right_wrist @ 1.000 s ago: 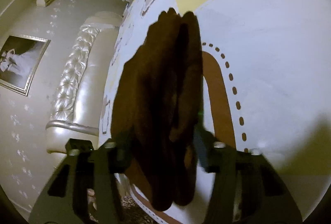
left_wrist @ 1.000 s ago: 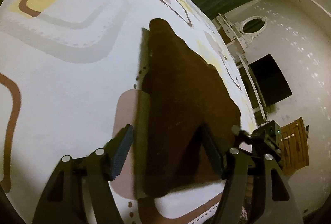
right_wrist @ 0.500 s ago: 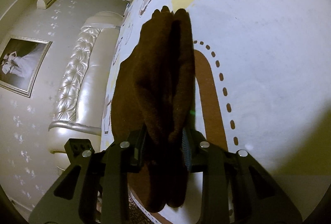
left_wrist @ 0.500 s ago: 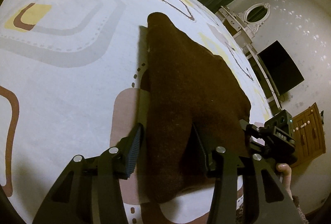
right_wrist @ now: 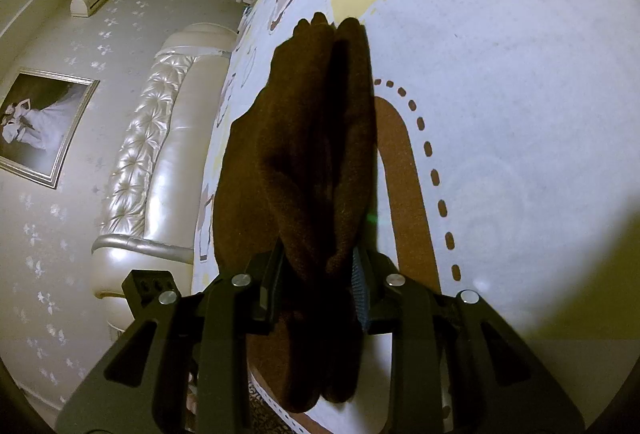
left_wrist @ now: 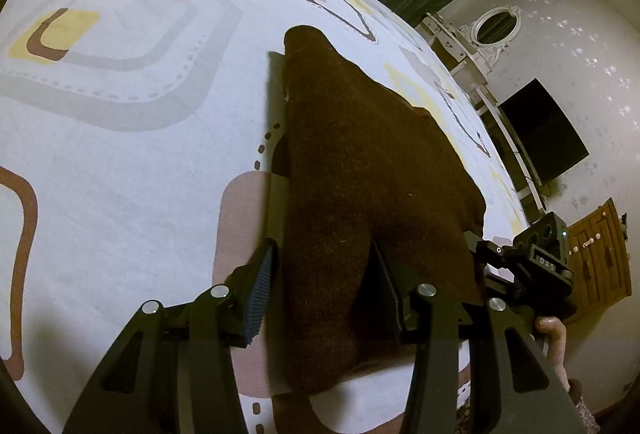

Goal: Fold small clothes

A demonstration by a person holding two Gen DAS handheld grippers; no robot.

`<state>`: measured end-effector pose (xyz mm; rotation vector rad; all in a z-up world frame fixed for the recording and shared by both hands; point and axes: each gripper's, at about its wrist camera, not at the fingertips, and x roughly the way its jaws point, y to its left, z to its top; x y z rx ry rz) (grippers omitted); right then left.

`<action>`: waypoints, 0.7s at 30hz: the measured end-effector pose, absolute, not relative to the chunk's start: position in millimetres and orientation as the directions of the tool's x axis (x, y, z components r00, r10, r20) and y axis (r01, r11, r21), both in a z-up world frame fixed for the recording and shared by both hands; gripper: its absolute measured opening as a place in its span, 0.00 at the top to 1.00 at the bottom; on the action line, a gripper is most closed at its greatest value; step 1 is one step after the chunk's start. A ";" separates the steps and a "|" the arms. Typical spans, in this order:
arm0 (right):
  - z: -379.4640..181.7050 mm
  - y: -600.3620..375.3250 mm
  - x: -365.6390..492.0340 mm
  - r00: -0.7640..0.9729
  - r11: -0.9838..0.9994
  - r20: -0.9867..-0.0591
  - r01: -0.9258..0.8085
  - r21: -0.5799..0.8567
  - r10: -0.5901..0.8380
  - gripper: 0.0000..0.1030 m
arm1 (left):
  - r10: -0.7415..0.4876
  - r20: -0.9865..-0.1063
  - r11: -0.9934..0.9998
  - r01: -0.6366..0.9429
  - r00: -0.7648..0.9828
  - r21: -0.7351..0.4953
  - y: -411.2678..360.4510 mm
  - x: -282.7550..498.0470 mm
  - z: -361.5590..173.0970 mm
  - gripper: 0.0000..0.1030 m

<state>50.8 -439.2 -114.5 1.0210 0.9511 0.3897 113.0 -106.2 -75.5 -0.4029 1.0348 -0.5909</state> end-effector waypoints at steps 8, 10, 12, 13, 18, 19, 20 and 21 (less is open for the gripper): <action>-104.8 -439.7 53.0 0.556 0.543 -0.513 0.127 0.830 0.654 0.78 | -0.631 -0.686 0.774 0.245 0.362 -0.583 -109.2 111.0 -72.9 0.67; -98.6 -441.4 54.3 0.554 0.552 -0.516 0.118 0.826 0.653 0.79 | -0.606 -0.703 0.795 0.245 0.372 -0.555 -113.6 107.9 -67.1 0.70; -91.9 -443.4 55.9 0.557 0.561 -0.520 0.114 0.820 0.648 0.81 | -0.591 -0.710 0.805 0.236 0.383 -0.544 -116.7 104.1 -62.6 0.71; -89.7 -446.3 56.7 0.558 0.570 -0.525 0.111 0.814 0.642 0.82 | -0.589 -0.711 0.807 0.231 0.385 -0.544 -117.7 102.5 -62.2 0.72; -98.5 -453.5 56.2 0.547 0.555 -0.526 0.130 0.822 0.651 0.82 | -0.585 -0.710 0.807 0.197 0.391 -0.556 -118.3 98.3 -65.5 0.72; -100.1 -453.4 55.6 0.549 0.553 -0.525 0.132 0.823 0.651 0.80 | -0.582 -0.713 0.810 0.198 0.392 -0.552 -118.8 97.8 -66.0 0.72; -101.1 -453.4 53.9 0.550 0.545 -0.517 0.129 0.828 0.656 0.75 | -0.580 -0.715 0.811 0.196 0.392 -0.551 -118.6 98.3 -66.4 0.72; -102.2 -454.8 51.4 0.552 0.529 -0.504 0.129 0.839 0.664 0.73 | -0.580 -0.715 0.811 0.193 0.390 -0.553 -118.2 99.2 -67.0 0.72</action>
